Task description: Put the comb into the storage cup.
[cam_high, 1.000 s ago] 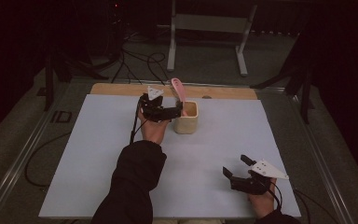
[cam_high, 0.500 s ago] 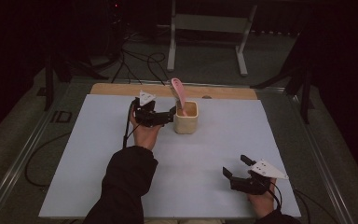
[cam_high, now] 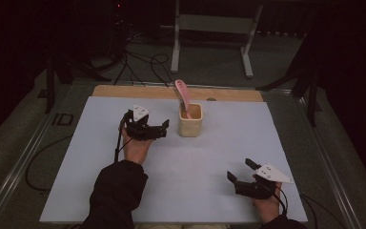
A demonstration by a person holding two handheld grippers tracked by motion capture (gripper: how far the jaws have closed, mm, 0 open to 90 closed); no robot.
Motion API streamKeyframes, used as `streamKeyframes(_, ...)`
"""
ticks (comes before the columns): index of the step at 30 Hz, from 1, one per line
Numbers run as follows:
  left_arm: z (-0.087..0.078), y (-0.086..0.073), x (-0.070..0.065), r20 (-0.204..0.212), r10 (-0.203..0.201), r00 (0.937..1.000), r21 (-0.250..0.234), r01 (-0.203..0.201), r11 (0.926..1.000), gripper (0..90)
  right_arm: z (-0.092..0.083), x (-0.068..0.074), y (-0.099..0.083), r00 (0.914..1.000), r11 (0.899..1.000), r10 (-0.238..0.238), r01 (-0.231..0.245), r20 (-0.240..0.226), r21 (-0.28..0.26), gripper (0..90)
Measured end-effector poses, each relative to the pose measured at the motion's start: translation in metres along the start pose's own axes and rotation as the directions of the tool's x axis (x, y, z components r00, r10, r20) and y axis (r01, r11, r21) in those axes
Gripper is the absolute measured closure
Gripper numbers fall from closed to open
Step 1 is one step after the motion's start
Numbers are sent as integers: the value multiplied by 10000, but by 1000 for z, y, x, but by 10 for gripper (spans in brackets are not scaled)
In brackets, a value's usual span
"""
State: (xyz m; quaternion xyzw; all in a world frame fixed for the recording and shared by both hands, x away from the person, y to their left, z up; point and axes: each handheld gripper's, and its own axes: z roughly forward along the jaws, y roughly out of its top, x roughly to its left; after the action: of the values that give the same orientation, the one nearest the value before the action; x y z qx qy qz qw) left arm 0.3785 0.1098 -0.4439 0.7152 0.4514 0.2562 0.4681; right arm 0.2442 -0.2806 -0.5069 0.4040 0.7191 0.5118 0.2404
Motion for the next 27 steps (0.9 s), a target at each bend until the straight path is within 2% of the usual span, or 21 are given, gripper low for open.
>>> streamKeyframes(4,-10,-10,4,2,270,9996,101,-270,9996,0,0,0,0,10000,10000,-9,9,16,7,104)
streamKeyframes(7,-18,-18,9,97,248,9996,165,-249,9996,0,0,1,0,10000,10000,-13,13,14,14,104)
streamKeyframes(12,-34,-29,20,136,-95,9999,-12,95,10000,0,1,2,-1,10000,10000,-60,60,15,46,104)
streamKeyframes(16,-44,-35,25,54,-184,9998,-121,184,9998,0,1,3,-1,10000,10000,-40,40,3,55,104)
streamKeyframes(27,-72,-56,33,-68,119,9999,-209,-121,9997,1,1,4,-1,10000,10000,-81,81,-4,37,104)
